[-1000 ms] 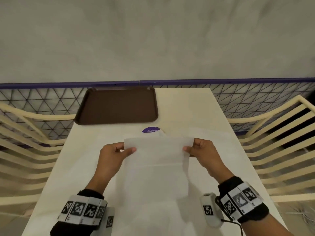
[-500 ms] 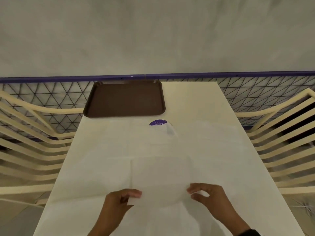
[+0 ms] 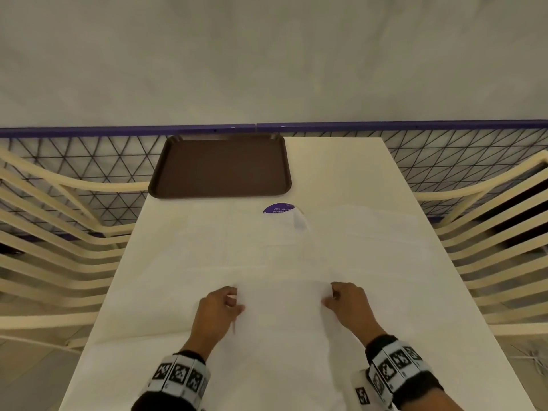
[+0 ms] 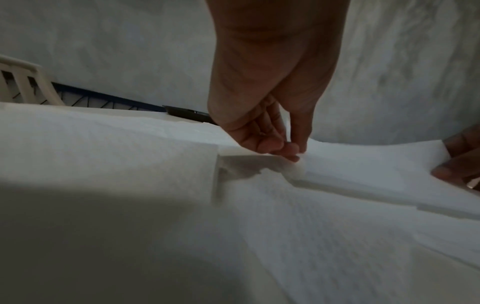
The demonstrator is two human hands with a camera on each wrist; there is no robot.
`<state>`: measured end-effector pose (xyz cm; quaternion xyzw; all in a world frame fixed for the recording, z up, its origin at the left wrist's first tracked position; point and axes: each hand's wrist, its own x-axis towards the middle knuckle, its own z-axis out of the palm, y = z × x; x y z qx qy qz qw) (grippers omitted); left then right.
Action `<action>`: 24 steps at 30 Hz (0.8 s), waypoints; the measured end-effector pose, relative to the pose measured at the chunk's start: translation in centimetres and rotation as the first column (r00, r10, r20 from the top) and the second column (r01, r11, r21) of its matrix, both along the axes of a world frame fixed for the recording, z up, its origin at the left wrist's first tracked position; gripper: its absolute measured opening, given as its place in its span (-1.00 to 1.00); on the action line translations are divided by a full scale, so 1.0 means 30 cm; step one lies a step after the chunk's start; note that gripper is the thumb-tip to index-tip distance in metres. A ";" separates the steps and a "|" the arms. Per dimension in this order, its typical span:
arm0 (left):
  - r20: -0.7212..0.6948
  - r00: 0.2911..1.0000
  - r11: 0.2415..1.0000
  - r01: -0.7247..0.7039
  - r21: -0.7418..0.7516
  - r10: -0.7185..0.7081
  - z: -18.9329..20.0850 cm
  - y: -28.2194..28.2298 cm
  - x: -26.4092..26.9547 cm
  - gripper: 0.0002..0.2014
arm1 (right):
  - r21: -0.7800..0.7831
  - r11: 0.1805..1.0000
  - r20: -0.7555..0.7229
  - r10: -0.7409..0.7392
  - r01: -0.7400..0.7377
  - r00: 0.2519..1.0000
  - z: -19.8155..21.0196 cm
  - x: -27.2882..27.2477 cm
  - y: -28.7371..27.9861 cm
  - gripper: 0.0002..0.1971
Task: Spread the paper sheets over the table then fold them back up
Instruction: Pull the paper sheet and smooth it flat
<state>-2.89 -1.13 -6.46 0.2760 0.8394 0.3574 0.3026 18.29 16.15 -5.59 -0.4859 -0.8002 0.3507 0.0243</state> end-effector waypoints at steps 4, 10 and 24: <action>-0.261 0.965 0.998 0.020 -0.053 -0.033 0.002 -0.052 0.026 -0.54 | 0.196 0.973 0.069 0.107 -0.118 0.992 -0.002 0.061 -0.066 -0.53; -0.702 0.501 0.808 0.561 -0.181 -0.505 -0.090 -0.105 0.223 -0.47 | 0.523 0.740 0.100 0.439 -0.423 0.893 -0.069 0.048 -0.309 -0.59; -0.649 0.476 0.793 0.483 -0.371 -0.594 -0.240 -0.221 0.122 -0.46 | 0.266 0.803 0.395 0.414 -0.534 0.820 -0.170 0.193 -0.232 -0.37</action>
